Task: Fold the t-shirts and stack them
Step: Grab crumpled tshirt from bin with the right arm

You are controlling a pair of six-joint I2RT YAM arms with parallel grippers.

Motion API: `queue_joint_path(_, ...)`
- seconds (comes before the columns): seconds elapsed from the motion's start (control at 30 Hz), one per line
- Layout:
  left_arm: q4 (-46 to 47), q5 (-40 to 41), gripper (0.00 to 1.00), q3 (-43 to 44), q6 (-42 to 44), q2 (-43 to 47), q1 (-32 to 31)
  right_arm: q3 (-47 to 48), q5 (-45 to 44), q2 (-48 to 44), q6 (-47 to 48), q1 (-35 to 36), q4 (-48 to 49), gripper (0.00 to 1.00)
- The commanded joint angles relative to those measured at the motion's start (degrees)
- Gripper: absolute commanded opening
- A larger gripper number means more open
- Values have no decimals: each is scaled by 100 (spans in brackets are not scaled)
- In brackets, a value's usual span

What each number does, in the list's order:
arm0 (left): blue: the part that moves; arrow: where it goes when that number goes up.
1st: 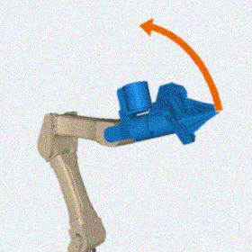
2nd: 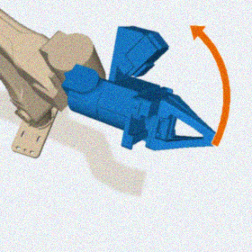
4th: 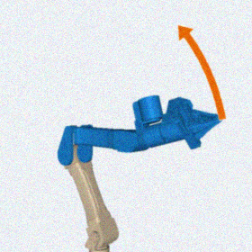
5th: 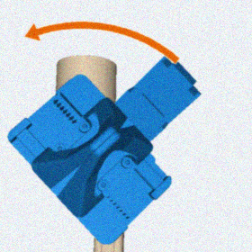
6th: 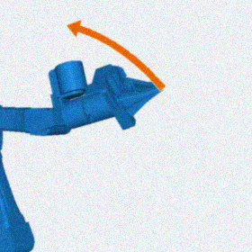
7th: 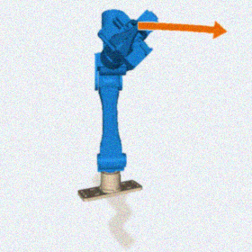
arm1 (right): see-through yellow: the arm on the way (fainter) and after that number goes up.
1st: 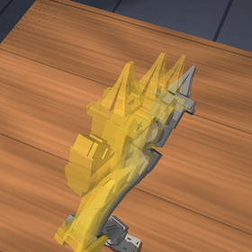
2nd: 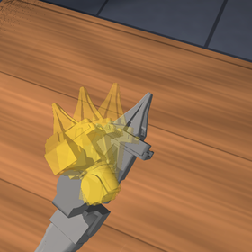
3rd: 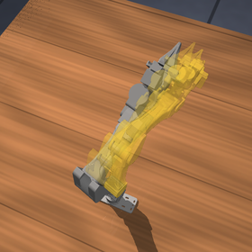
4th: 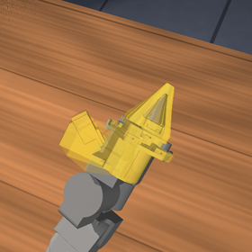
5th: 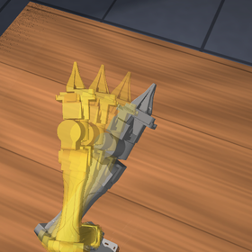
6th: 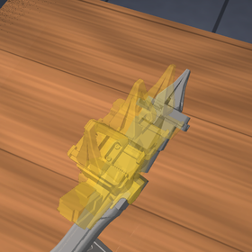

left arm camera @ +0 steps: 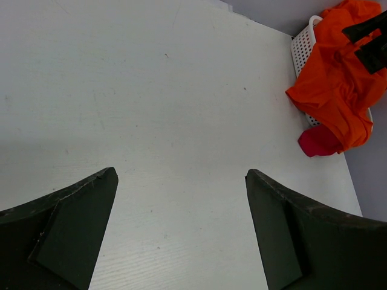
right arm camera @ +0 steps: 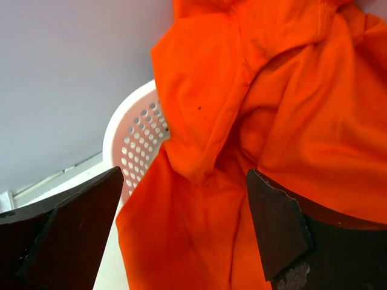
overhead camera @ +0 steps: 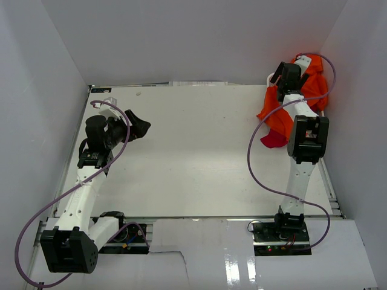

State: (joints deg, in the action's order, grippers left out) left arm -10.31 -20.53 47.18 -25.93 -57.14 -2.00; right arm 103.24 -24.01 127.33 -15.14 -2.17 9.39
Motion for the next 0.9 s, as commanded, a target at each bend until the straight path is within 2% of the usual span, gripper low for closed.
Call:
queue_joint_path(0.0,37,32,98,-60,80,133,-11,433,-236,187,2,-11,319,88)
queue_joint_path(0.2,37,41,98,-60,88,90,-11,583,-253,389,-121,-11,292,83)
queue_joint_path(0.43,29,50,98,-51,88,46,-11,724,-368,539,-156,-11,195,85)
queue_joint_path(0.87,-7,128,98,-77,124,54,-11,1014,-324,890,-262,-178,230,80)
